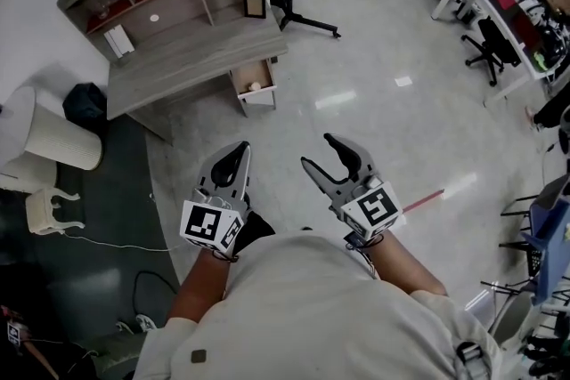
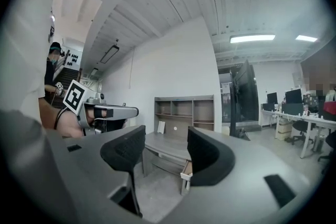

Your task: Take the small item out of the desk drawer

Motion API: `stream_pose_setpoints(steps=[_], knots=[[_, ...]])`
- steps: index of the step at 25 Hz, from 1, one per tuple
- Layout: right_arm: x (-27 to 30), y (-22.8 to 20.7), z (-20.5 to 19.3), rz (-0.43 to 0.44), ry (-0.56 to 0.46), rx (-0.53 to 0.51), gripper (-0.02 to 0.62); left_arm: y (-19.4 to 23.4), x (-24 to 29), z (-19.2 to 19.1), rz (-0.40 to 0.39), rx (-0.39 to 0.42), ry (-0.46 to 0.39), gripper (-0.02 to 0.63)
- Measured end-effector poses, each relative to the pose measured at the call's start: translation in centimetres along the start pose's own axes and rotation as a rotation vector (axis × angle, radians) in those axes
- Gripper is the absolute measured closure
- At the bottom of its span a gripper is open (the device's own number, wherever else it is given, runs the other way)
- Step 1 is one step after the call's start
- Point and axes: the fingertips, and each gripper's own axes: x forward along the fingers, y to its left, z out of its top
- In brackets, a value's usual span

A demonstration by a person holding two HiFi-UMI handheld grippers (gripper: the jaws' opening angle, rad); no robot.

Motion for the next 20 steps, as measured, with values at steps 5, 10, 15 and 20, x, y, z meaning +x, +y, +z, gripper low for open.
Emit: stream_pose_setpoints(steps=[5, 10, 15, 20], knots=[[4.5, -1.5, 0.4, -0.045, 0.020, -0.005, 0.337, 4.3, 2.6, -0.1, -0.042, -0.012, 0.001, 0.595], [10.2, -1.8, 0.4, -0.068, 0.024, -0.001, 0.337, 10.6, 4.7, -0.2, -0.082, -0.027, 0.006, 0.595], [16.0, -1.9, 0.2, -0.126, 0.043, 0.031, 0.337, 16.6, 6.4, -1.2, -0.135, -0.051, 0.026, 0.595], [21.2, -1.0, 0.9, -0.151, 0.036, 0.032, 0.337, 21.5, 7.1, -1.4, -0.191, -0.050, 0.028, 0.595]])
